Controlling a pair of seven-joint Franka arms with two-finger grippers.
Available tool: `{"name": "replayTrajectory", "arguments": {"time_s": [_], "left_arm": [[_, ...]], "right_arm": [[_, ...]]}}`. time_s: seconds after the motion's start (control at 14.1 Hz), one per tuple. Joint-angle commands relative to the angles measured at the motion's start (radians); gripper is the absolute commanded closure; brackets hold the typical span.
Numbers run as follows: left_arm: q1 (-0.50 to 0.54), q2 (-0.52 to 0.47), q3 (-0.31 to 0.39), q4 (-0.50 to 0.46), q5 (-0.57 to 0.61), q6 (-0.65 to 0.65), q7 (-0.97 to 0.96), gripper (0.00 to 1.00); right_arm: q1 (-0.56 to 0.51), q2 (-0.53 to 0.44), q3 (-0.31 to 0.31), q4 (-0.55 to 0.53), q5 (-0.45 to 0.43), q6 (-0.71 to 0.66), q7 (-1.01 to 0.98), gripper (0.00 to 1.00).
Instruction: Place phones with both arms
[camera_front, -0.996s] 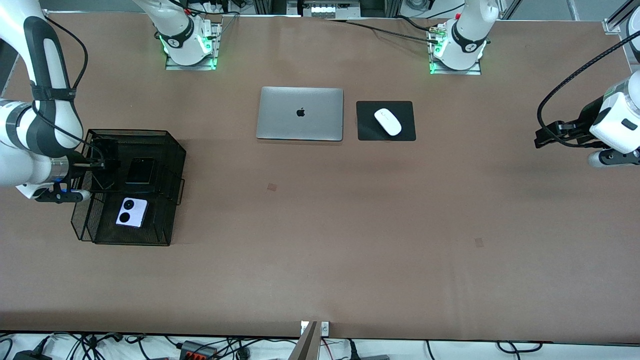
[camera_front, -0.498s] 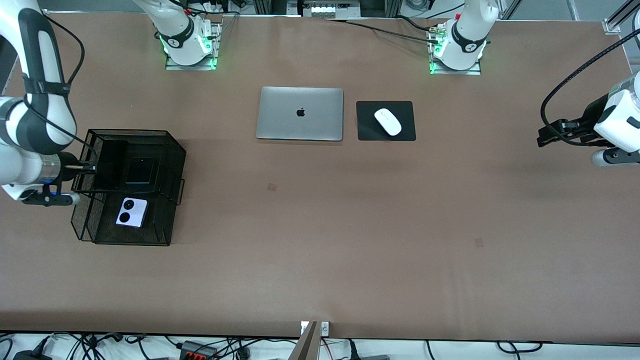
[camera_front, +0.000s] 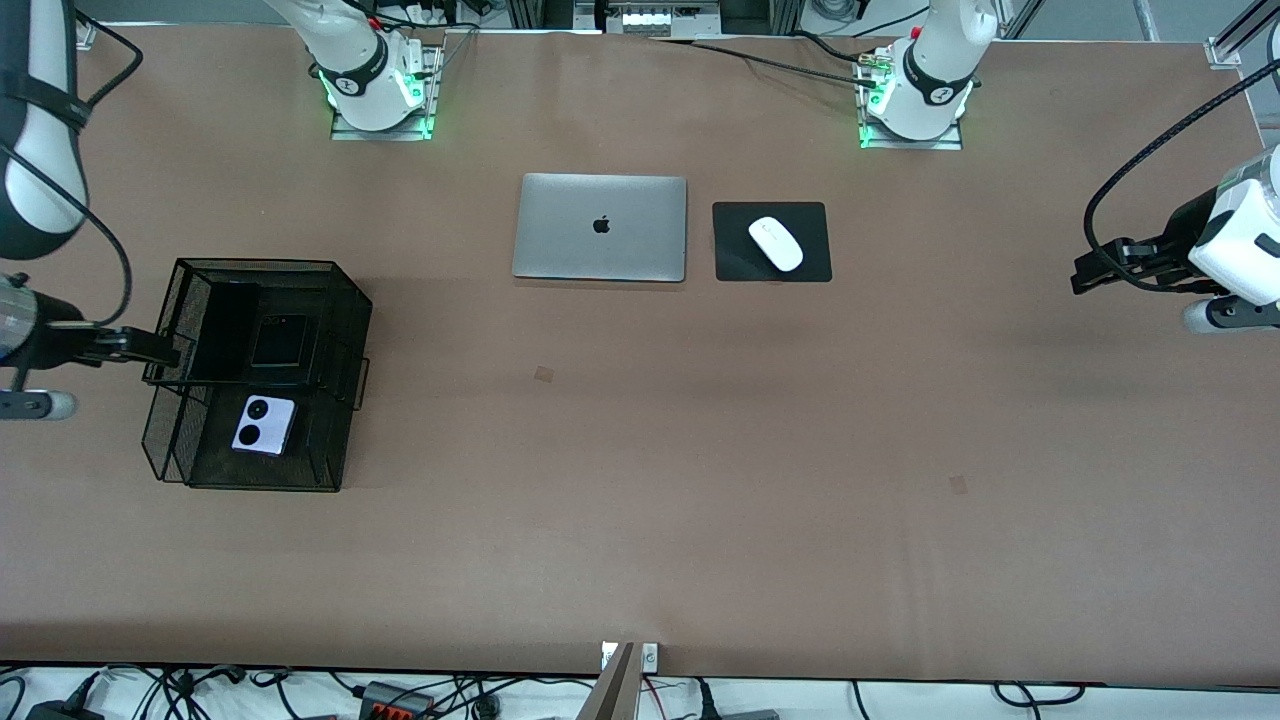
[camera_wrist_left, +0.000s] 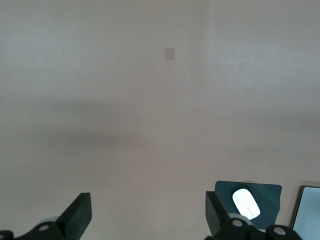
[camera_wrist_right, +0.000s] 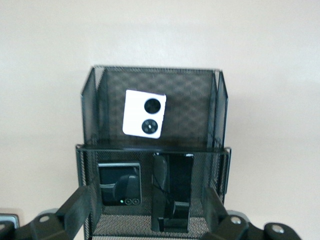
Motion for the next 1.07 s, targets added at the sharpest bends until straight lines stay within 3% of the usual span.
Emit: {"name": "replayTrajectory", "arguments": {"time_s": [0.0, 0.64, 0.85, 1.0], "left_arm": [[0.008, 0.02, 0.008, 0.038, -0.025, -0.026, 0.025, 0.0], [0.031, 0.066, 0.008, 0.012, -0.007, 0.134, 0.017, 0.0], [0.034, 0.064, 0.008, 0.007, -0.009, 0.125, 0.028, 0.0], [0.033, 0.064, 0.005, 0.007, -0.007, 0.107, 0.028, 0.0]], "right_arm": [[0.021, -0.012, 0.011, 0.042, 0.004, -0.034, 0.036, 0.0], [0.028, -0.044, 0.007, 0.043, 0.073, -0.037, 0.065, 0.0], [0.135, -0.095, -0.057, 0.034, 0.062, -0.035, 0.074, 0.0], [0.144, -0.107, -0.064, 0.017, 0.058, -0.037, 0.07, 0.0]]}}
